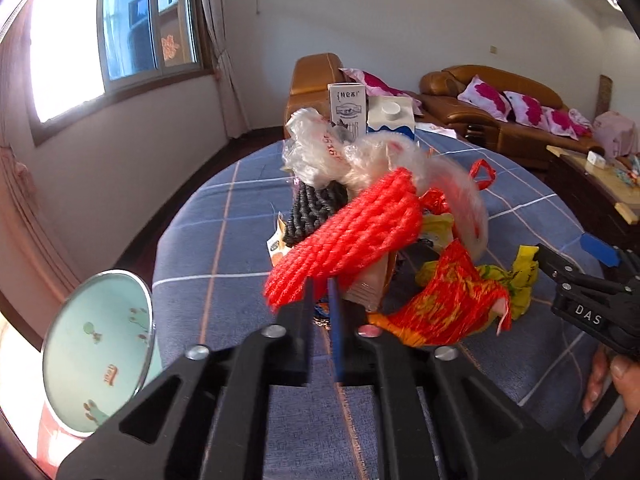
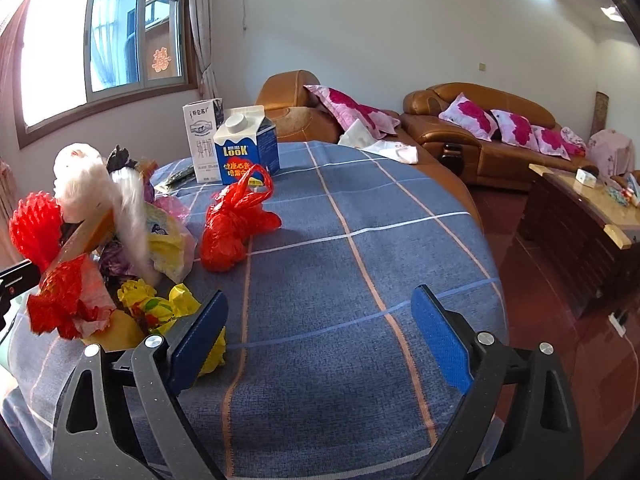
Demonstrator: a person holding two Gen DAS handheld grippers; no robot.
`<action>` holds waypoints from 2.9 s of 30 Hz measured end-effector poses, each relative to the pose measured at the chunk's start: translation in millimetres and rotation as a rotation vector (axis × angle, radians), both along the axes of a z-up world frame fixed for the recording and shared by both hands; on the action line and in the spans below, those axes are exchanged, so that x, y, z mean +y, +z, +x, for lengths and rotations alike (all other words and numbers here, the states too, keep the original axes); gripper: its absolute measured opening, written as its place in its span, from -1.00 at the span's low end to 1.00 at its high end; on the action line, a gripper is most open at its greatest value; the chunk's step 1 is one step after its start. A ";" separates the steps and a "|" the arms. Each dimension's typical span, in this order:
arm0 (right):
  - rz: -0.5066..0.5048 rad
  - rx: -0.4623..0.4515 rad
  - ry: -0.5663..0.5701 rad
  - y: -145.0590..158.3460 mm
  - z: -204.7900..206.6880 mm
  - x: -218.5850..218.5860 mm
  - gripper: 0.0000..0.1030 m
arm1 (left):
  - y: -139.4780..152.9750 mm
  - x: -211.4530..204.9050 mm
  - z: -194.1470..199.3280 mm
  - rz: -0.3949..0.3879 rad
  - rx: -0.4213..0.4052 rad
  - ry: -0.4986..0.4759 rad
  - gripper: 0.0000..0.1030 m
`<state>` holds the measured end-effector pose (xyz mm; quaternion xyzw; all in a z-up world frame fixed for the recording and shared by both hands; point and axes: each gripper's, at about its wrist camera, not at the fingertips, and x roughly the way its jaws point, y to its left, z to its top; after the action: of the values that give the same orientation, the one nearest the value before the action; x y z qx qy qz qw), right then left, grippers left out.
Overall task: Collect trash
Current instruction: 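Grasp the red mesh net with the left tool while the right tool grasps the yellow bag, then carry the red net and yellow bag over the green bin with both tools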
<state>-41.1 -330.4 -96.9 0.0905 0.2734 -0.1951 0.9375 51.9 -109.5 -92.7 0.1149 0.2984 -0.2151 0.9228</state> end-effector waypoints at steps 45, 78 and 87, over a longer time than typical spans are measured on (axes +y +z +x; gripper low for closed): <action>0.130 0.057 0.260 -4.4 9.5 27.0 -0.84 | -32.7 19.9 39.2 0.065 0.119 0.016 -0.80; 0.172 -0.076 0.293 53.8 -4.0 12.8 -0.49 | 4.5 103.9 17.5 0.117 0.072 0.258 -0.79; 0.174 -0.175 0.416 98.6 14.4 50.3 -0.49 | 8.5 152.1 34.0 0.120 0.083 0.389 -0.79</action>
<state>-26.8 -280.2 1.7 0.1294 0.2198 0.0350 0.9663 85.8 42.5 -84.2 0.1008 0.3650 -0.0194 0.9253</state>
